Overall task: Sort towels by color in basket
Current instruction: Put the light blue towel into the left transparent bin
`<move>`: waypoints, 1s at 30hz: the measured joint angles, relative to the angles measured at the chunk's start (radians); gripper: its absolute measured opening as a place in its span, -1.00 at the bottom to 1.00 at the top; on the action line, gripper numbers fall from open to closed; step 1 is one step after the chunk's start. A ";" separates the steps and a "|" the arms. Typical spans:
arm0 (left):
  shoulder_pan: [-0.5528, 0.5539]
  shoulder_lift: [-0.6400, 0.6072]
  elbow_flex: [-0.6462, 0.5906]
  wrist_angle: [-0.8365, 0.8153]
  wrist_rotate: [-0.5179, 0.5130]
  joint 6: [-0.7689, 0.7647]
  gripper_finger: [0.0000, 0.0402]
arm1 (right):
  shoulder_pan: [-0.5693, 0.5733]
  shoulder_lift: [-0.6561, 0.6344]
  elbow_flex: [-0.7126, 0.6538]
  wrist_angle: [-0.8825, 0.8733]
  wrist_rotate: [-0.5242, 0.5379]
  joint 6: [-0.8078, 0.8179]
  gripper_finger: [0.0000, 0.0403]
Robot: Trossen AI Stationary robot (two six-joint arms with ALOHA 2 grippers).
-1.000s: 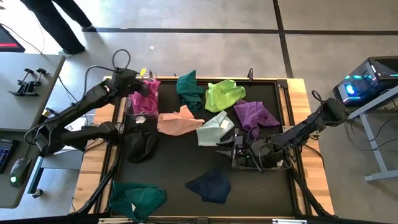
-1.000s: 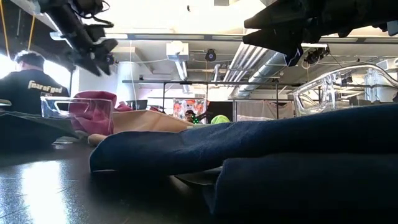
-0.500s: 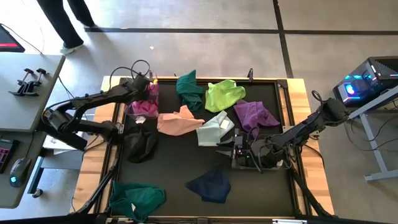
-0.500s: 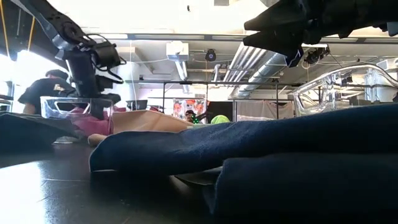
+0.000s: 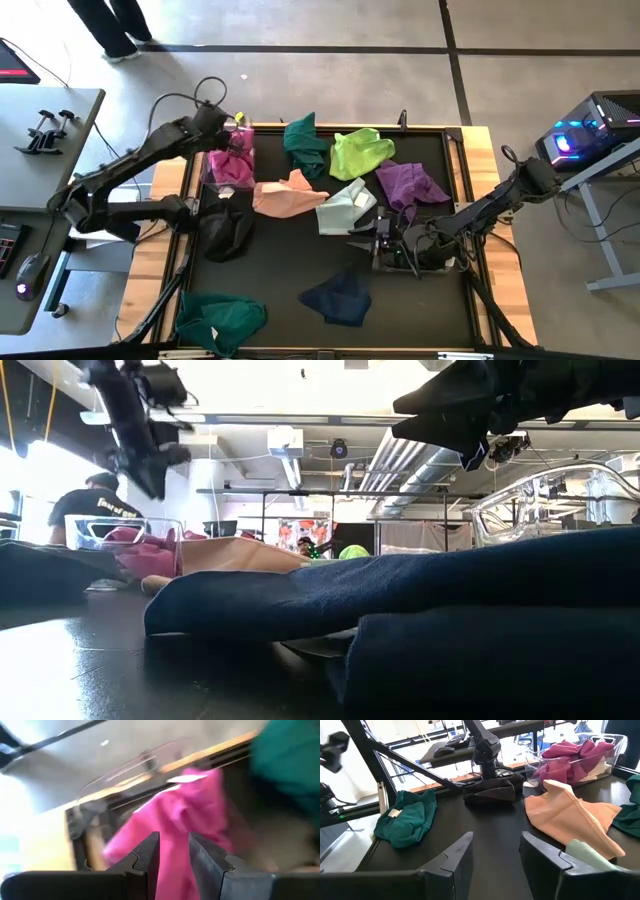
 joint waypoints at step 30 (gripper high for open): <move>-1.022 0.314 -0.358 1.210 -0.247 -0.120 -0.55 | -0.306 0.089 0.319 -0.693 -0.174 -0.133 0.21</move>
